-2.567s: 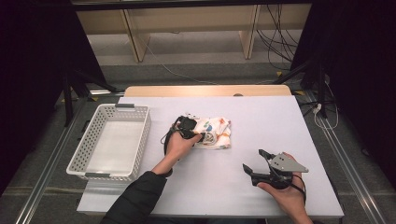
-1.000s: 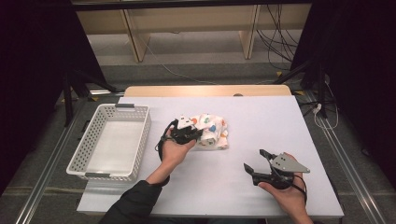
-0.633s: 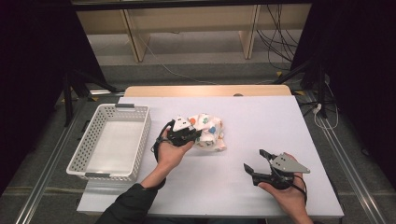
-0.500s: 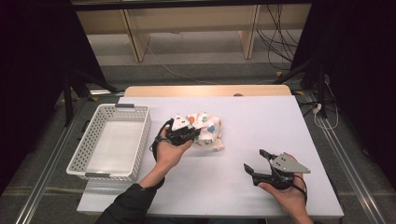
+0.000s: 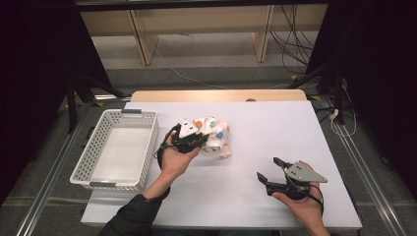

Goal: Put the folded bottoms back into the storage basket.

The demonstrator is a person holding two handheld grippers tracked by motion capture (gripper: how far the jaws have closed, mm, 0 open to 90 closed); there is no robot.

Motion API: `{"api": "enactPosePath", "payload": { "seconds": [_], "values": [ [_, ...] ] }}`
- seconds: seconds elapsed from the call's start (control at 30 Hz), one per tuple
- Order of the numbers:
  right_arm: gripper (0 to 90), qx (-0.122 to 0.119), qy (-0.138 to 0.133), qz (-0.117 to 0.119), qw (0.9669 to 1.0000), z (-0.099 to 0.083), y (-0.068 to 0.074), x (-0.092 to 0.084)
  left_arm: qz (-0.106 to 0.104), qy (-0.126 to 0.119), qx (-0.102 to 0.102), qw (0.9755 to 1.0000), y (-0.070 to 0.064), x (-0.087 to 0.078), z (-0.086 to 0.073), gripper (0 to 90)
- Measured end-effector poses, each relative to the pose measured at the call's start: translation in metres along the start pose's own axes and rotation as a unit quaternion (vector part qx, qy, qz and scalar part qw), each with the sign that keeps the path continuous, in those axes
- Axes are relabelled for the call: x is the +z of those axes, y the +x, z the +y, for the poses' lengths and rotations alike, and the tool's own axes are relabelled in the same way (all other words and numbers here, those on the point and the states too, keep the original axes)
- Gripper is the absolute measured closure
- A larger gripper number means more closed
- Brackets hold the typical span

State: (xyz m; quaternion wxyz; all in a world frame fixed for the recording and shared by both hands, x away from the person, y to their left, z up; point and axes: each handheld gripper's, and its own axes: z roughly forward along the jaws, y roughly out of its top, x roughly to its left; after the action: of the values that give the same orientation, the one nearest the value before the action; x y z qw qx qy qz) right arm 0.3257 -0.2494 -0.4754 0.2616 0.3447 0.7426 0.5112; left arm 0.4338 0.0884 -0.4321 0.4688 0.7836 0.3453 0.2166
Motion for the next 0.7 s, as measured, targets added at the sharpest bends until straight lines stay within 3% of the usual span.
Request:
{"api": "enactPosePath", "payload": {
  "seconds": [0.7],
  "values": [
    [21.9,-0.001,-0.002,0.0,1.0,0.0,0.0,0.0,0.007,-0.007,0.008,0.9999,0.003,-0.015,0.007,82.4]
  ]
}}
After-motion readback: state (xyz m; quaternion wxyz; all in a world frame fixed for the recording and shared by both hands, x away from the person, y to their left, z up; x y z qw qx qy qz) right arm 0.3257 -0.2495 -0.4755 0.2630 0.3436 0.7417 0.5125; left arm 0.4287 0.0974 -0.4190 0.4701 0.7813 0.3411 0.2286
